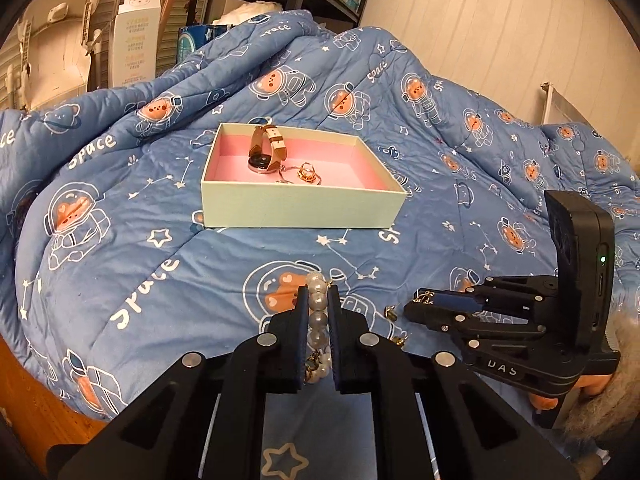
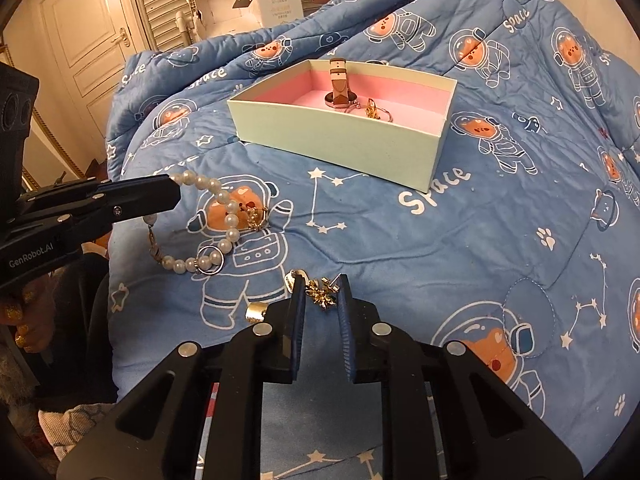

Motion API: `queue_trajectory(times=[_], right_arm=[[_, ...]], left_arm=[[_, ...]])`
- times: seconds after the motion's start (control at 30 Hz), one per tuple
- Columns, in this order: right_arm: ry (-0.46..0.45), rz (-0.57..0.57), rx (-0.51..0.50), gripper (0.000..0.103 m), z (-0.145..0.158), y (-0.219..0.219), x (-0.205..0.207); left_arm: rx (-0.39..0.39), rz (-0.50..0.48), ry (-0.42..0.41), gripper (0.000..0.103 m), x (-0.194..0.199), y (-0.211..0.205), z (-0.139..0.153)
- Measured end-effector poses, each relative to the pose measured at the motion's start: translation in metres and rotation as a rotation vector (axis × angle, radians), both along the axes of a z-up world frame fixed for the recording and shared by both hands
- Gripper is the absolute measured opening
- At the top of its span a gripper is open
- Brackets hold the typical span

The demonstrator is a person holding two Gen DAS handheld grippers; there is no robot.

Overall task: Organize jewelry
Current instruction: 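Grasp the pearl bracelet with the left gripper while the right grasps a gold earring, then carry the pearl bracelet and gold earring over the pink box with both grippers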

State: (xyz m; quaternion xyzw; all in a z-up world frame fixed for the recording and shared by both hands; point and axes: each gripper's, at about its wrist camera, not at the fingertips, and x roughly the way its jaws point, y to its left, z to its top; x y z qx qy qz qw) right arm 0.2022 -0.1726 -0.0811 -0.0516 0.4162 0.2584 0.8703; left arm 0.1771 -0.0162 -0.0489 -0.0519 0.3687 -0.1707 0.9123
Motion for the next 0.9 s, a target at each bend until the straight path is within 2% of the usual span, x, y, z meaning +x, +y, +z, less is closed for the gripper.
queue_trajectory(times=[0.5,0.73,0.9], right_arm=[[0.000,0.050,0.090,0.016,0.032,0.004,0.007],[-0.022,0.083,0.108,0.016,0.049,0.008,0.022],[-0.013,0.081,0.135,0.016,0.058,0.007,0.039]], left_arm=[[-0.019,-0.025,-0.034,0.009,0.009,0.006,0.027],[0.013,-0.066,-0.066,0.009,0.023,0.001,0.043],[-0.004,-0.078,-0.071,0.009,0.039,0.002,0.054]])
